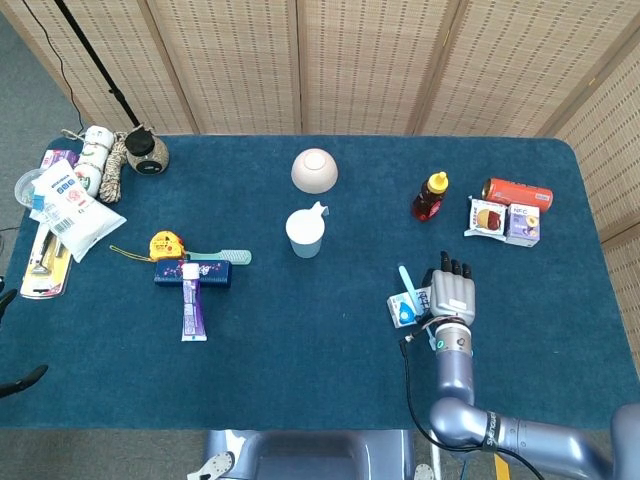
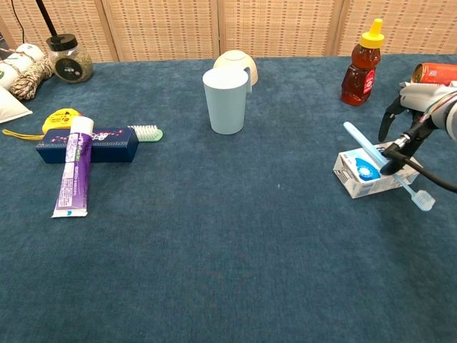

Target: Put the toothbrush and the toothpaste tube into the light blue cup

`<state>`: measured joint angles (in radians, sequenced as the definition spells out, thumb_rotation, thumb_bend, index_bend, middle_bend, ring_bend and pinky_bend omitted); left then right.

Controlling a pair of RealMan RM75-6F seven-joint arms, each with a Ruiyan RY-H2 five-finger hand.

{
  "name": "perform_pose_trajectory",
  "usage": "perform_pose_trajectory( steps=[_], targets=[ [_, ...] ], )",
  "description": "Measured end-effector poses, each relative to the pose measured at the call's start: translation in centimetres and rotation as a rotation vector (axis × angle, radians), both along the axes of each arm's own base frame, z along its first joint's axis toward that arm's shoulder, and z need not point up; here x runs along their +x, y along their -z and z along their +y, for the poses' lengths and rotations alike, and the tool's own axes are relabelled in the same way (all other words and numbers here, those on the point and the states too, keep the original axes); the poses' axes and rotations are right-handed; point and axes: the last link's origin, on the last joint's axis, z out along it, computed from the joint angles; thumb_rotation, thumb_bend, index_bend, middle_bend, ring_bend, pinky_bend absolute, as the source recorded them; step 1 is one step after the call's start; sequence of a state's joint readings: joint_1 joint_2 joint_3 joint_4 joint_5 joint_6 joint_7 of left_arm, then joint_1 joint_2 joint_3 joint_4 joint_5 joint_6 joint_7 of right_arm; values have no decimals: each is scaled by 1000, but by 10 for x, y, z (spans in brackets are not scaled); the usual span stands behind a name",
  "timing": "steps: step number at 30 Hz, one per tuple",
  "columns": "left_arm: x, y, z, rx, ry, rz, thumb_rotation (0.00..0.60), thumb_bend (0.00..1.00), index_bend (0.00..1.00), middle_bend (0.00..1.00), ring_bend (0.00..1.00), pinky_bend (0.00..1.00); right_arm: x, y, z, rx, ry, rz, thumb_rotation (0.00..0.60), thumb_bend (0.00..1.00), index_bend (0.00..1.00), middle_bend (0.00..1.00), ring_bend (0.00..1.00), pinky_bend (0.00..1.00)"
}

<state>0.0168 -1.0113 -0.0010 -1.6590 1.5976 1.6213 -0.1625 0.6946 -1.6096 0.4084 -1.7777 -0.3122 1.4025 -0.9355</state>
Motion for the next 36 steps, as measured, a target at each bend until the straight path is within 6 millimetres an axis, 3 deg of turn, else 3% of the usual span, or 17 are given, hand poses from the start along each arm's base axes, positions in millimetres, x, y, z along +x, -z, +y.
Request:
perform_pose_trajectory(
  steps=[16, 26, 31, 36],
  targets=[
    [0, 0, 0, 0, -2, -3, 600, 0, 0, 0, 0, 0, 7, 5, -7, 29, 0, 11, 600, 16, 454, 0, 0, 0],
    [0, 0, 1, -1, -3, -4, 600, 0, 0, 0, 0, 0, 11, 7, -7, 36, -15, 14, 600, 194, 483, 0, 0, 0],
    [-1, -1, 1, -2, -3, -5, 600, 0, 0, 0, 0, 0, 12, 8, -8, 40, -17, 18, 600, 343, 489, 0, 0, 0],
    [-1, -1, 1, 0, -3, -5, 600, 0, 0, 0, 0, 0, 13, 8, -8, 48, -16, 30, 600, 372, 485, 0, 0, 0]
  ],
)
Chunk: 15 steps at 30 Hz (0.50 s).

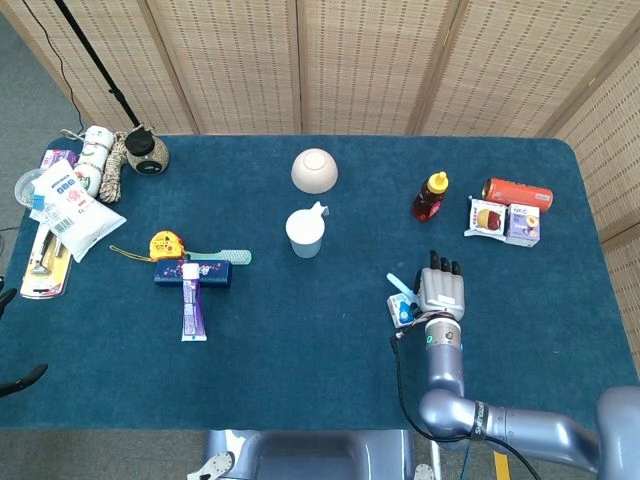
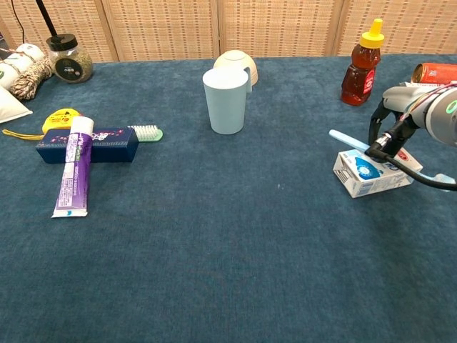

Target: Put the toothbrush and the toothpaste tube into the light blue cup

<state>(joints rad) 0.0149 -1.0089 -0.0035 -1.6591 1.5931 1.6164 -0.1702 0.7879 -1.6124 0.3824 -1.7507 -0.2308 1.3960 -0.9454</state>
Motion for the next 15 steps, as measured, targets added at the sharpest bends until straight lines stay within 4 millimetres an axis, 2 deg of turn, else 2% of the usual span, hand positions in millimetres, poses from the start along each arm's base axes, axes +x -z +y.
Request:
perform_pose_trajectory(
  steps=[6, 15],
  targets=[
    [0, 0, 0, 1, 0, 1, 600, 0, 0, 0, 0, 0, 0, 2, 1, 13, -5, 5, 600, 379, 489, 0, 0, 0],
    [0, 0, 0, 1, 0, 1, 600, 0, 0, 0, 0, 0, 1, 3, 0, -1, -41, 28, 600, 400, 550, 0, 0, 0]
  ],
)
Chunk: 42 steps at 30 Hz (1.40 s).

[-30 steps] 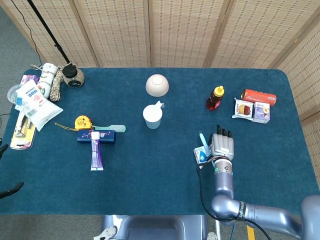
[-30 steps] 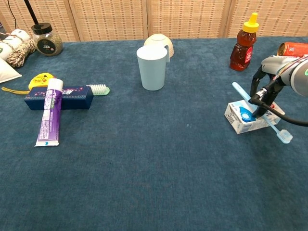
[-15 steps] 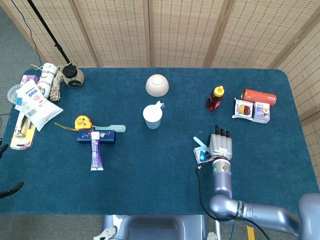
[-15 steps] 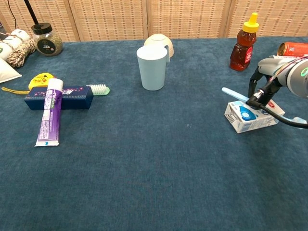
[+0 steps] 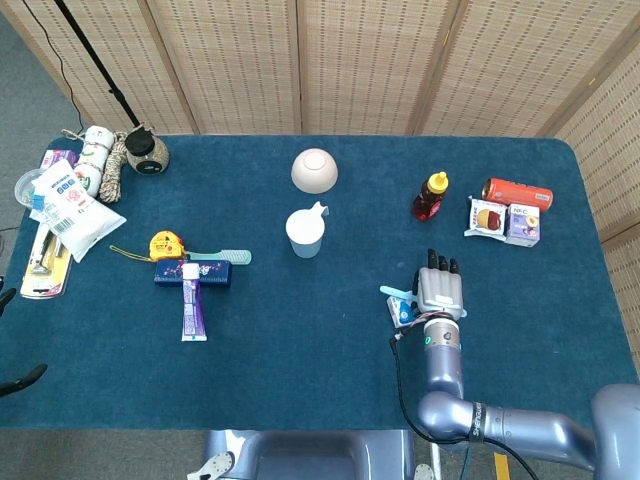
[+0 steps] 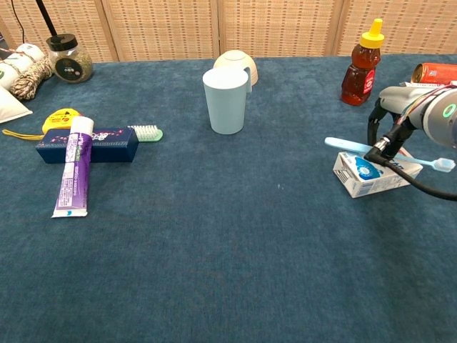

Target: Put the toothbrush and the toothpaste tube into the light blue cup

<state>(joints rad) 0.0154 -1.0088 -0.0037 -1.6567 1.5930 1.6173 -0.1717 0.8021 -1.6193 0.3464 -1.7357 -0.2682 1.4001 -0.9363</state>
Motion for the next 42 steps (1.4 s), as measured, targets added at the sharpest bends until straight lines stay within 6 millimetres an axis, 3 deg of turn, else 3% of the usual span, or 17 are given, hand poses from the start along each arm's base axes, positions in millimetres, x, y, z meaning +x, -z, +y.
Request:
perform_pose_trajectory(
  steps=[12, 29, 35, 42],
  targets=[
    [0, 0, 0, -2, -1, 0, 600, 0, 0, 0, 0, 0, 0, -1, 2, -14, -36, -3, 600, 426, 585, 0, 0, 0],
    [0, 0, 0, -3, -2, -4, 600, 0, 0, 0, 0, 0, 27, -29, -1, -98, -187, -152, 600, 479, 592, 0, 0, 0],
    [0, 0, 0, -7, -2, -5, 600, 0, 0, 0, 0, 0, 45, -44, -15, -90, -230, -291, 600, 479, 589, 0, 0, 0],
    [0, 0, 4, -19, -1, -19, 600, 0, 0, 0, 0, 0, 83, -71, -50, -146, -296, -473, 600, 478, 586, 0, 0, 0]
  ],
)
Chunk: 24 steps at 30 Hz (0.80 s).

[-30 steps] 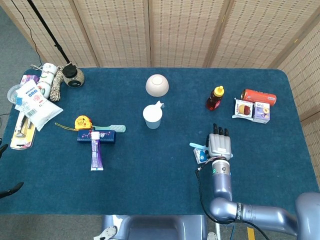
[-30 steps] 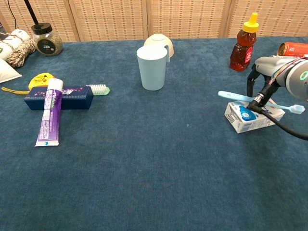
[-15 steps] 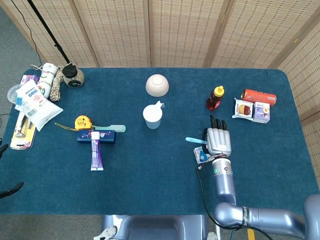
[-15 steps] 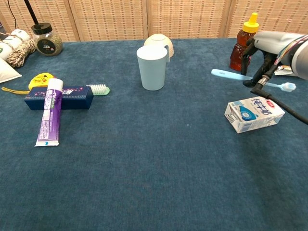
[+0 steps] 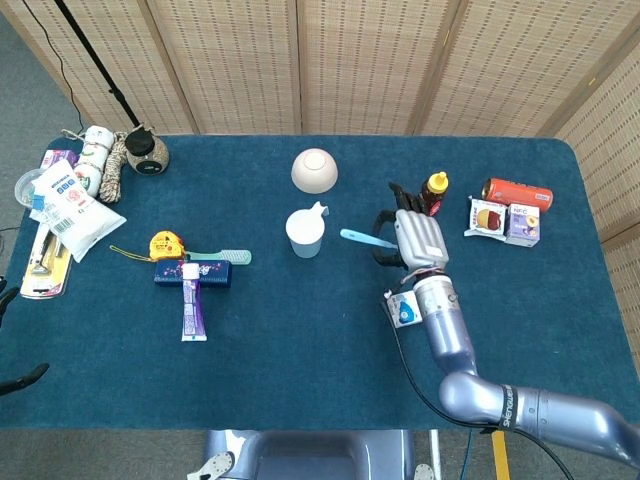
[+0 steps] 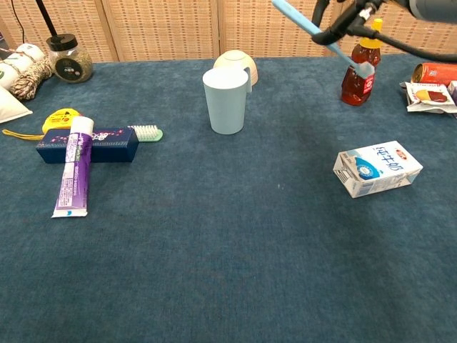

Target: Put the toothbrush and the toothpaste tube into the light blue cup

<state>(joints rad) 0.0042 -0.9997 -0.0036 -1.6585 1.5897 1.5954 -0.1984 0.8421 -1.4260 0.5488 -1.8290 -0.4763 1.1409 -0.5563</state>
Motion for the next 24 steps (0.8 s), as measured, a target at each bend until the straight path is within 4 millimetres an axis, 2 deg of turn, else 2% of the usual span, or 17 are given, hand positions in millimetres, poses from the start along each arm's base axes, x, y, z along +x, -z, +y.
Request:
perform_pose_trajectory(
  steps=[5, 11, 18, 24],
  targets=[
    [-1, 0, 3, -13, -3, -6, 600, 0, 0, 0, 0, 0, 22, -5, -18, -26, -26, -69, 600, 479, 586, 0, 0, 0],
    [-2, 0, 7, -21, -17, -13, 600, 0, 0, 0, 0, 0, 44, 3, -29, -21, -41, -147, 600, 478, 583, 0, 0, 0],
    [-6, -4, 12, -11, -45, -30, 600, 0, 0, 0, 0, 0, 68, 23, -39, -18, -67, -222, 600, 479, 586, 0, 0, 0],
    [-12, -7, 18, -9, -80, -47, 600, 0, 0, 0, 0, 0, 87, 51, -53, -10, -57, -287, 600, 488, 588, 0, 0, 0]
  ],
)
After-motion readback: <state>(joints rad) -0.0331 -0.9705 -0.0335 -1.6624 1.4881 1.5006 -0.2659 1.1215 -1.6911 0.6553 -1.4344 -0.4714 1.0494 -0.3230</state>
